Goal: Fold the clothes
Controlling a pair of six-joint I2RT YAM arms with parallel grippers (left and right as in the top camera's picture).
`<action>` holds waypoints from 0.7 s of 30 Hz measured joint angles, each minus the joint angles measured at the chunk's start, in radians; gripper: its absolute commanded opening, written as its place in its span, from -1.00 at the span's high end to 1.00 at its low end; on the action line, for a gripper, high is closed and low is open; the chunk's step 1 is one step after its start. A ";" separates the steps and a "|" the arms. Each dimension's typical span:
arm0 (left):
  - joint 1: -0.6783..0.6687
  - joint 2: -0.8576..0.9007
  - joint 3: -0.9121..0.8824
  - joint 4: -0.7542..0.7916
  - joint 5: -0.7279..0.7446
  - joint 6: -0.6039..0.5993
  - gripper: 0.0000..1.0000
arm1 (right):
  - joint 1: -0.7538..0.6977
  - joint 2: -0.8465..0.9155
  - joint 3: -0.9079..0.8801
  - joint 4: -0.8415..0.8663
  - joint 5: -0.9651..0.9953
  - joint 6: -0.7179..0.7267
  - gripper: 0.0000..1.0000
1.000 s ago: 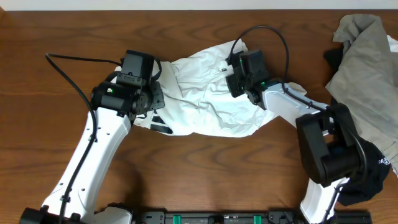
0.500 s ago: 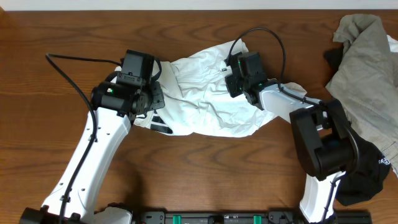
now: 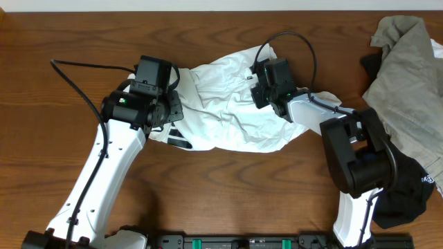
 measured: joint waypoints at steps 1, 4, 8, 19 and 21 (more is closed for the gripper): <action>0.000 0.000 0.000 0.000 0.000 0.000 0.03 | 0.000 0.000 0.000 0.000 0.002 0.000 0.98; 0.000 0.000 0.000 0.000 0.000 0.000 0.03 | 0.000 0.000 0.010 -0.023 0.005 0.000 0.98; 0.000 0.000 0.000 0.000 0.000 0.000 0.03 | 0.000 -0.012 0.041 -0.110 0.031 0.001 0.98; 0.000 0.000 0.000 0.000 0.000 0.000 0.02 | 0.000 -0.239 0.090 -0.340 0.107 -0.003 0.98; 0.000 0.000 0.000 0.000 0.000 0.000 0.02 | 0.000 -0.249 0.093 -0.369 0.111 -0.003 0.97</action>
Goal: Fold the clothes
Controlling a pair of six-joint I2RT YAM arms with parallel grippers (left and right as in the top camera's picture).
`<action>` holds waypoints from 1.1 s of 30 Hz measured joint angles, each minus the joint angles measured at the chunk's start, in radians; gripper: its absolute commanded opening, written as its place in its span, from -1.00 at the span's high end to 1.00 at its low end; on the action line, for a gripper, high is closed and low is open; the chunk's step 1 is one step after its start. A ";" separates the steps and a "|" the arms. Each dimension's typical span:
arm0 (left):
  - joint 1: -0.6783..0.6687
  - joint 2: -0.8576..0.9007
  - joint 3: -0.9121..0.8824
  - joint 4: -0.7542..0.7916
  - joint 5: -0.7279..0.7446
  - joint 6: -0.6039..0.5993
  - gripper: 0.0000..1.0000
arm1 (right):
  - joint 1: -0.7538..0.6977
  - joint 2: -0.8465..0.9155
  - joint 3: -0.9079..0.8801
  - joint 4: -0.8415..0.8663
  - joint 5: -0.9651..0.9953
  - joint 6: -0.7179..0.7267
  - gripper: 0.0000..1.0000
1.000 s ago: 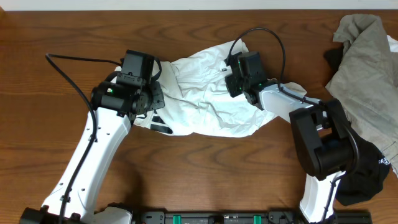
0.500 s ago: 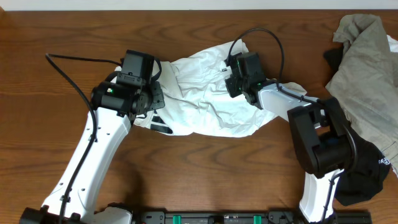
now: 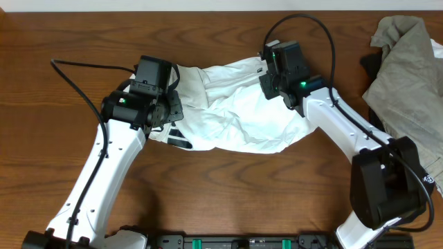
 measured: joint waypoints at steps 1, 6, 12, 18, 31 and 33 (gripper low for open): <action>0.000 0.000 0.000 0.000 0.000 0.000 0.02 | 0.000 0.000 0.000 -0.009 0.000 0.000 0.98; 0.000 0.000 0.000 0.000 0.000 0.000 0.02 | 0.000 0.002 0.000 -0.039 0.003 -0.001 0.97; 0.000 0.000 0.000 0.000 0.000 0.000 0.02 | 0.000 0.002 0.000 -0.050 0.021 -0.006 0.97; 0.000 0.000 0.000 0.000 0.000 0.000 0.02 | 0.000 0.002 0.000 -0.066 0.060 -0.019 0.97; 0.000 0.000 0.000 0.000 0.000 0.000 0.02 | -0.005 0.002 0.000 -0.078 -0.008 -0.052 0.97; 0.000 0.000 0.000 0.000 0.000 0.000 0.02 | -0.008 0.002 0.000 -0.080 0.009 -0.032 0.94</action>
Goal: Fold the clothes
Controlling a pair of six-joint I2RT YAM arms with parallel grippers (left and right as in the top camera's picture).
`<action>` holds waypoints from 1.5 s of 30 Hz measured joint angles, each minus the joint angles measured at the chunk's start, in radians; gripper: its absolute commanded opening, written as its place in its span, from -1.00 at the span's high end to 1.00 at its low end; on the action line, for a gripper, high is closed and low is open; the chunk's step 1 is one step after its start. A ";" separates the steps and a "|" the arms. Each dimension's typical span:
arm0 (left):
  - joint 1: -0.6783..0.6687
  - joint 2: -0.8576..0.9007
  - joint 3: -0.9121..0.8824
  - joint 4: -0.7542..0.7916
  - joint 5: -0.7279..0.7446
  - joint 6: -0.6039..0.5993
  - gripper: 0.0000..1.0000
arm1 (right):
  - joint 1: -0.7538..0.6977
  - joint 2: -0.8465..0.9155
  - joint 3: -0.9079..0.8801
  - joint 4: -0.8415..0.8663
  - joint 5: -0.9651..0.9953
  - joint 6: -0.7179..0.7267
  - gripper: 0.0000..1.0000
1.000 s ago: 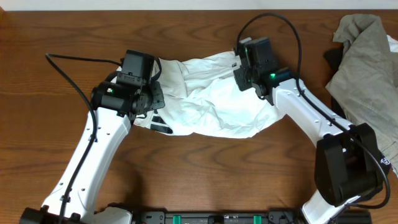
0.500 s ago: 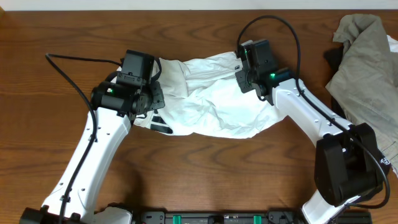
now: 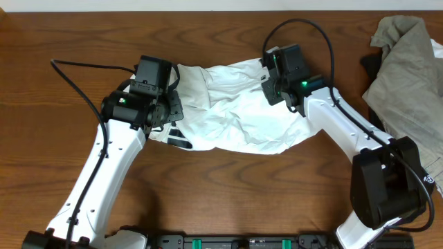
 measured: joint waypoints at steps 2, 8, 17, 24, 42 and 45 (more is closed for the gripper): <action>0.000 0.000 0.000 -0.001 0.000 0.000 0.02 | -0.005 0.000 0.000 -0.002 0.032 0.024 0.93; 0.000 0.000 0.000 -0.003 0.000 0.000 0.02 | -0.014 0.000 0.000 -0.002 0.051 0.044 0.78; 0.000 0.000 0.000 -0.003 0.000 0.000 0.02 | -0.014 0.000 0.000 -0.012 0.050 0.051 0.98; 0.000 0.000 0.000 -0.005 0.000 0.000 0.02 | -0.014 0.000 0.000 -0.074 0.061 0.055 0.98; 0.049 0.013 0.000 0.048 0.000 -0.004 -0.45 | -0.014 -0.225 0.000 -0.307 0.218 0.115 0.98; 0.049 0.056 0.000 0.078 0.000 -0.004 -0.45 | -0.014 -0.291 0.000 -0.362 0.222 0.123 0.98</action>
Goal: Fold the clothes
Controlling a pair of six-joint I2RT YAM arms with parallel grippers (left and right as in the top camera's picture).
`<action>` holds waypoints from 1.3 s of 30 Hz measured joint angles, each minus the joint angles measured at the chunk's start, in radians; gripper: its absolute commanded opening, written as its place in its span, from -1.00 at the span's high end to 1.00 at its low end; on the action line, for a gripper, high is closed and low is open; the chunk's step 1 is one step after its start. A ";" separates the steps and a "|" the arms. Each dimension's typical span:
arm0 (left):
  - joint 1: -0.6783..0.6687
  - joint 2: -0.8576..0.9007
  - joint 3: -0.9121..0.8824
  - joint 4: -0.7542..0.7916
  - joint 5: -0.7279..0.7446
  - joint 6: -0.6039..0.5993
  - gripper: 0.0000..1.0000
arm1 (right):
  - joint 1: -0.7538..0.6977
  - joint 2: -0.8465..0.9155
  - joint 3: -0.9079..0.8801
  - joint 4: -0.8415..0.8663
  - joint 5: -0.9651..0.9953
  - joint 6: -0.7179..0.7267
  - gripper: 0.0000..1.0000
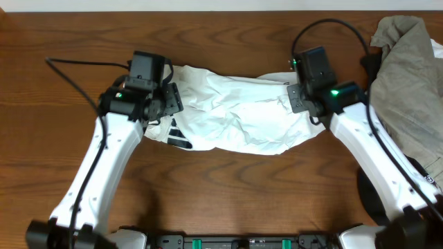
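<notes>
A white garment (239,117) lies spread across the middle of the brown table (221,200), its top edge pulled into a nearly straight line between the two arms. A black printed mark (177,135) shows at its lower left. My left gripper (172,97) sits at the garment's left end, my right gripper (293,91) at its upper right corner. The cloth runs taut into both, so each appears shut on it. The fingertips themselves are mostly hidden under the wrists.
A heap of grey-olive clothes (408,76) fills the right edge of the table, with dark cloth (369,63) beside it and more black cloth (415,181) lower right. A black cable (76,66) trails left of the left arm.
My right gripper has moved to the right with the garment's corner, and the left gripper has shifted slightly up and left. The garment's top edge is now stretched out and wider.
The right gripper was down on the bunched middle-right of the garment while the left stayed at its left end. Then the right gripper was at the upper right corner and held there. Now both ends are drawn apart and the cloth lies flatter.
</notes>
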 measured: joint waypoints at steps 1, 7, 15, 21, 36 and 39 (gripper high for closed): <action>0.000 0.019 0.000 0.011 0.000 0.000 -0.44 | 0.000 -0.016 0.000 -0.014 0.001 0.003 0.98; 0.000 0.140 0.000 0.106 0.002 0.000 -0.45 | 0.000 -0.063 0.000 -0.103 0.002 0.018 0.98; 0.000 0.215 -0.001 0.385 0.003 0.026 -0.39 | 0.000 -0.066 0.000 -0.186 0.000 0.081 0.98; 0.000 0.248 -0.001 0.537 0.003 0.148 -0.32 | 0.000 -0.066 0.000 -0.187 0.000 0.100 0.98; 0.000 0.429 -0.001 0.663 0.003 0.392 -0.30 | 0.000 -0.066 0.000 -0.187 0.000 0.104 0.98; 0.000 0.442 -0.001 0.663 0.003 0.406 -0.29 | 0.000 -0.066 0.000 -0.187 0.000 0.103 0.98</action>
